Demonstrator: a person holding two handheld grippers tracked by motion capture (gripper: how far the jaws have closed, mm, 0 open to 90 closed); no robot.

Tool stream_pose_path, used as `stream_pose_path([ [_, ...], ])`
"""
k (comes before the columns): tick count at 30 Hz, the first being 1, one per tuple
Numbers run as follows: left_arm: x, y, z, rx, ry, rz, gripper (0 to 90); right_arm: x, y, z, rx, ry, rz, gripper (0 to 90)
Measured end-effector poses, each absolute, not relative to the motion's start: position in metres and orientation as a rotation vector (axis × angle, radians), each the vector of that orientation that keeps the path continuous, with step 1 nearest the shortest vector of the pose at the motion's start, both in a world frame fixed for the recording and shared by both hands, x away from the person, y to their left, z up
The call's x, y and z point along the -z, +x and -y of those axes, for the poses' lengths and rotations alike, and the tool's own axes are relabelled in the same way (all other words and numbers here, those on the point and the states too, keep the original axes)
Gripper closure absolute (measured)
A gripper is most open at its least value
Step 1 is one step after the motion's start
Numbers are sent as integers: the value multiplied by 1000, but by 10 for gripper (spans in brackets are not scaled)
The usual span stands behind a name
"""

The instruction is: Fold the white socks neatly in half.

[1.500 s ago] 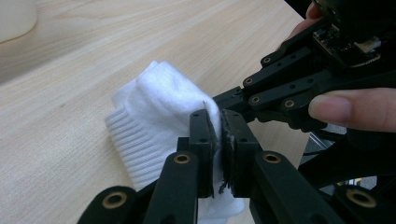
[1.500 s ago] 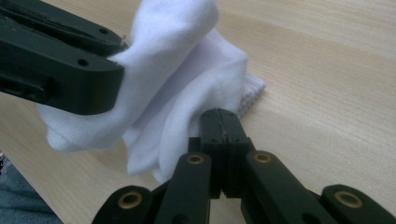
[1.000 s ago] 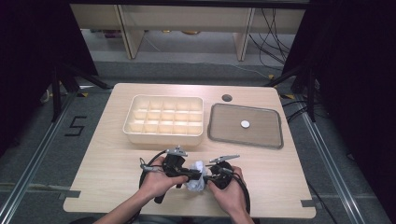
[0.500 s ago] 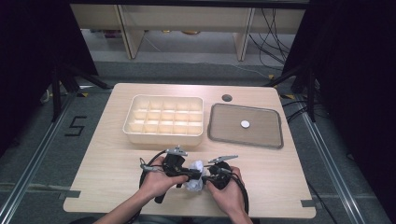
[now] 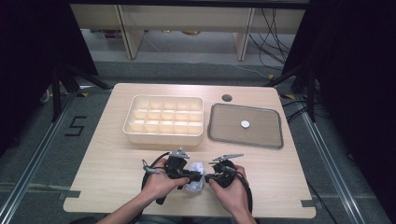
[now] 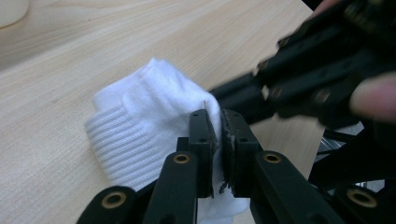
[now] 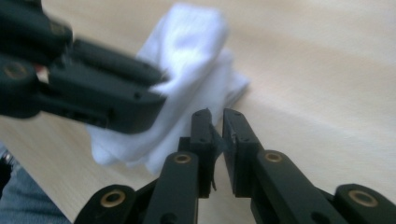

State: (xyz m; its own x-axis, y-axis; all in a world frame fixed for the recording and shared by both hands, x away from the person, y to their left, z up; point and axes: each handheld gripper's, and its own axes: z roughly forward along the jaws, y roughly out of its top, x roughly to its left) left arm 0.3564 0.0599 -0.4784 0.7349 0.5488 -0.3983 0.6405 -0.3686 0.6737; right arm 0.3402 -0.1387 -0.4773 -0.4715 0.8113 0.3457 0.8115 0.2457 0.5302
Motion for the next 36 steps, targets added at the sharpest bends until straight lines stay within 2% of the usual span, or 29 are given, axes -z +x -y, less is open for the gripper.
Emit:
stream_pose_path([
  [7,479,355,-58,134,2066,-891,826,453,354,147,1184,-1657,2388,683],
  [12,480,355,-57,117,2070,-868,826,457,365,137,1182,-1635,2379,609],
  [15,480,354,-57,121,2073,-885,825,462,369,134,1179,-1608,2349,601],
  [18,480,354,-57,116,2075,-882,824,466,371,131,1146,-1649,2385,635],
  [25,479,353,-57,102,2073,-883,820,468,373,133,1143,-1602,2384,831],
  [31,469,348,-61,100,2024,-897,754,472,371,132,1170,-1671,2353,845],
  [36,458,340,-68,122,2015,-873,766,473,371,132,1099,-1703,2345,845],
])
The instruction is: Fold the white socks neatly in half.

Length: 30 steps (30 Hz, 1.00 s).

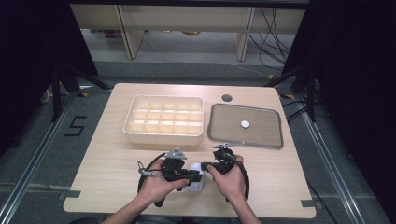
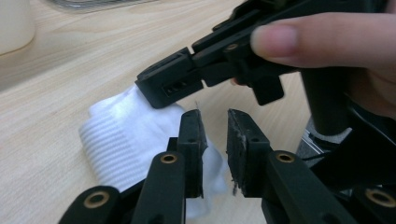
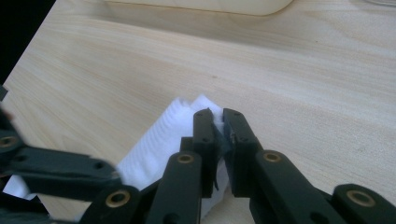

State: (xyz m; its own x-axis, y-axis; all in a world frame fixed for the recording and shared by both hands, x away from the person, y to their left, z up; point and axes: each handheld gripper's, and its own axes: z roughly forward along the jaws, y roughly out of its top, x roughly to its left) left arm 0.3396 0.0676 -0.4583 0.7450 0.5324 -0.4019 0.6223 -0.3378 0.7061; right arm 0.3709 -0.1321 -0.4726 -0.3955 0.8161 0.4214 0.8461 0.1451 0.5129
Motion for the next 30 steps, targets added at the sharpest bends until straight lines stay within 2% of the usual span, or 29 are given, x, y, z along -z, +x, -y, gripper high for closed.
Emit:
stream_pose_path([
  [5,473,339,-66,186,2048,-884,833,474,371,132,1110,-1692,2364,845],
  [13,482,338,-62,176,2080,-890,889,477,372,131,1065,-1699,2392,845],
  [30,489,336,-58,173,2099,-881,895,484,369,126,1054,-1716,2429,845],
])
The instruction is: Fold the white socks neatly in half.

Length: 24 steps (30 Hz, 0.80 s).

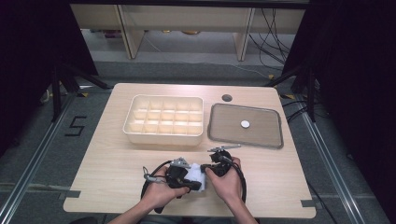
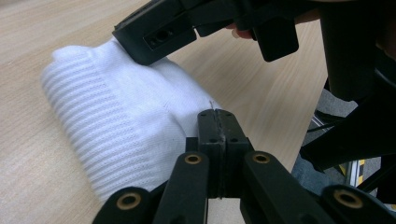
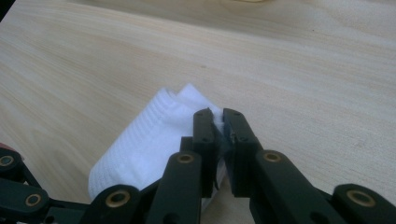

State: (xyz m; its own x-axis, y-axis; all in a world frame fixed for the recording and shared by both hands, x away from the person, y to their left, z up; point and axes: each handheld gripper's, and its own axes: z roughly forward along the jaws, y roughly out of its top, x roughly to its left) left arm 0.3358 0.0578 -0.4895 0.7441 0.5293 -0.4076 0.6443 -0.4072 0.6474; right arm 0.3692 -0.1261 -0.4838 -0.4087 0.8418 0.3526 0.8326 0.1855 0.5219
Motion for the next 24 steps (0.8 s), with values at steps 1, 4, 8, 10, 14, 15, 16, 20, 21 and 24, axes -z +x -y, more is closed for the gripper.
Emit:
stream_pose_path([
  [1,490,336,-59,168,2111,-872,895,484,369,126,-1050,1695,-2409,845],
  [4,489,336,-58,184,2107,-874,895,484,370,126,-1035,1683,-2418,831],
  [8,487,334,-58,181,2104,-867,894,477,368,125,-1038,1667,-2415,747],
  [10,488,334,-57,183,2098,-878,894,470,366,125,-1043,1631,-2400,724],
  [14,488,333,-58,190,2105,-865,894,458,357,125,-1088,1521,-2384,750],
  [15,487,333,-57,189,2102,-867,894,455,355,125,-1089,1494,-2394,781],
  [16,487,333,-58,186,2102,-866,893,453,353,124,-1090,1497,-2397,804],
  [20,487,333,-58,183,2095,-867,893,452,347,124,-1037,1515,-2461,892],
  [21,487,334,-58,186,2093,-866,893,455,348,125,-1021,1505,-2487,900],
  [24,487,334,-58,186,2103,-864,893,460,347,123,-1024,1507,-2477,900],
])
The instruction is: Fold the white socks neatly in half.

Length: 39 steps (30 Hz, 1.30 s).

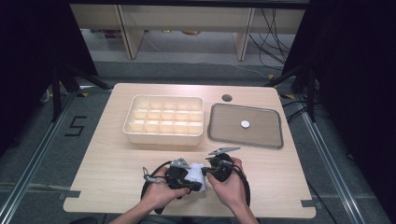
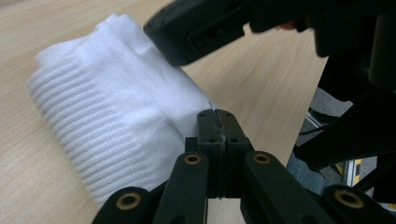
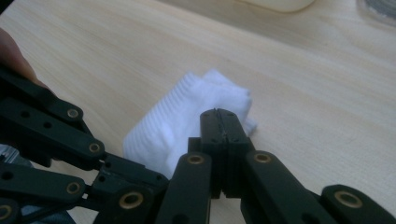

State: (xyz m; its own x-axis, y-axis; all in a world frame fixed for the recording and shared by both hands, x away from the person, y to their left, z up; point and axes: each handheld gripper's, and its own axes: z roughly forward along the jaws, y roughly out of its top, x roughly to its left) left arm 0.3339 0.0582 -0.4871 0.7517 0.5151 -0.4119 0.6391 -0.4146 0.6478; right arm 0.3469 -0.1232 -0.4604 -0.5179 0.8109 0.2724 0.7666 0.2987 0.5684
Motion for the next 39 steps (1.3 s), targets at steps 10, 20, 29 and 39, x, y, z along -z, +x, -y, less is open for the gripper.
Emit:
stream_pose_path([
  [10,488,334,-57,174,2101,-870,893,471,349,121,-997,1506,-2521,900],
  [20,486,334,-59,194,2089,-866,873,476,351,122,-990,1527,-2528,899],
  [29,455,354,-97,100,1973,-970,680,474,350,122,-998,1515,-2502,882],
  [39,478,373,-99,222,2038,-1121,484,475,350,122,-992,1520,-2514,879],
])
